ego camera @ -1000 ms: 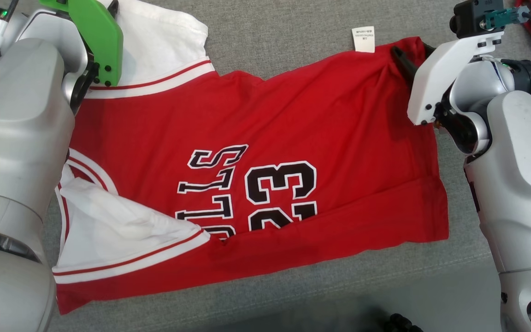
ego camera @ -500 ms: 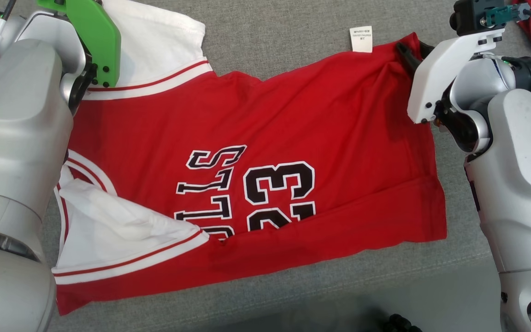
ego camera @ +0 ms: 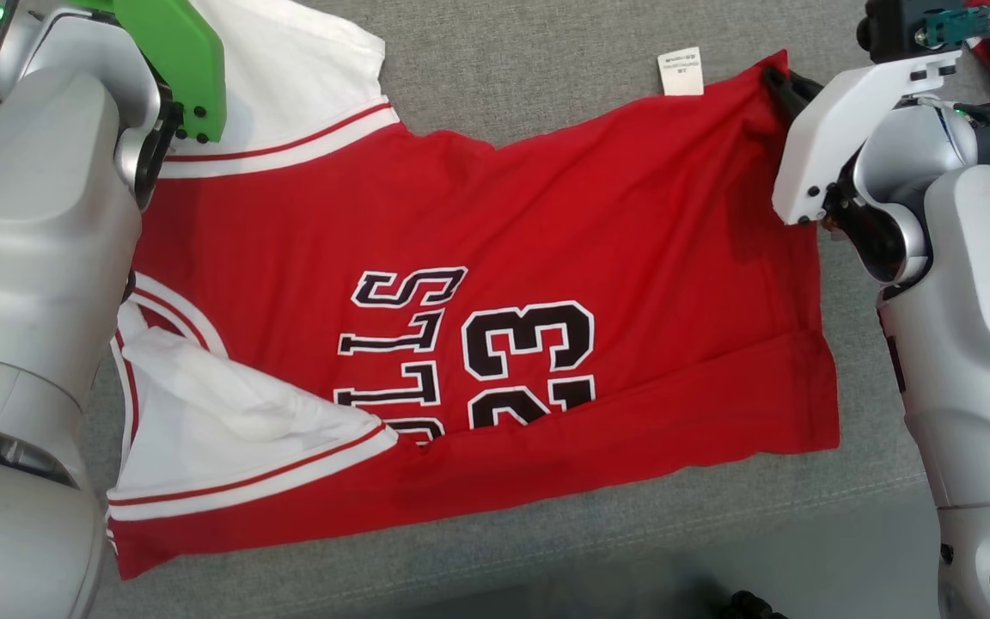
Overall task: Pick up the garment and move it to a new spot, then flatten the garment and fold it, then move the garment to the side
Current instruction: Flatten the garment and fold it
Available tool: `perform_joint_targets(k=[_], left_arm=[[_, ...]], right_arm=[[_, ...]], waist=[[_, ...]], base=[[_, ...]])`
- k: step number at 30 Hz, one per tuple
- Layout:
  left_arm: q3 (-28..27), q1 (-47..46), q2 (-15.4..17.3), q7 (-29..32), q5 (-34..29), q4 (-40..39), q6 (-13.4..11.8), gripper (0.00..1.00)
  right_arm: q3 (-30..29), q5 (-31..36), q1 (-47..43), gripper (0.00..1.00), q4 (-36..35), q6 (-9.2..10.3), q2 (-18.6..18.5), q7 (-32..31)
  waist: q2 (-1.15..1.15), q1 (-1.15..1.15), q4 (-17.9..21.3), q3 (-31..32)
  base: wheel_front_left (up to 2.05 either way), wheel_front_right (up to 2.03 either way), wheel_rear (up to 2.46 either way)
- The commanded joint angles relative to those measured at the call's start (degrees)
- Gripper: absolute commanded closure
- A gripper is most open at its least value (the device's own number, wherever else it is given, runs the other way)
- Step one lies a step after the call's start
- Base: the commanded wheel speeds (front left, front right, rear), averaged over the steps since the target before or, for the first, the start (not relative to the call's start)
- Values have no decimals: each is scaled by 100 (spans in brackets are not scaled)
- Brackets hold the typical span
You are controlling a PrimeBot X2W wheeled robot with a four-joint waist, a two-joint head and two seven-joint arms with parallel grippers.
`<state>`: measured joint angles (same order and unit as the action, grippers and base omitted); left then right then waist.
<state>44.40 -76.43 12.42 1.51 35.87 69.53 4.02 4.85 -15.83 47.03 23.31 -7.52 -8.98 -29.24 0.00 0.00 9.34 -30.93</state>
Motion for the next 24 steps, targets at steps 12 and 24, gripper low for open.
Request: perform_joint_targets(k=[12, 24], left_arm=[[-520, 404, -1, -1560, 362, -640, -421, 100], [-1391, 2624, 479, -1670, -58, -3634, -1225, 100]], right_arm=[[-261, -325, -562, 100, -605, 7, -444, 610], [615, -1027, -1587, 100, -1521, 7, -1713, 1636]], waist=[[0, 0, -519, 164], [0, 0, -793, 720]], base=[[0, 0, 0], [0, 0, 0]])
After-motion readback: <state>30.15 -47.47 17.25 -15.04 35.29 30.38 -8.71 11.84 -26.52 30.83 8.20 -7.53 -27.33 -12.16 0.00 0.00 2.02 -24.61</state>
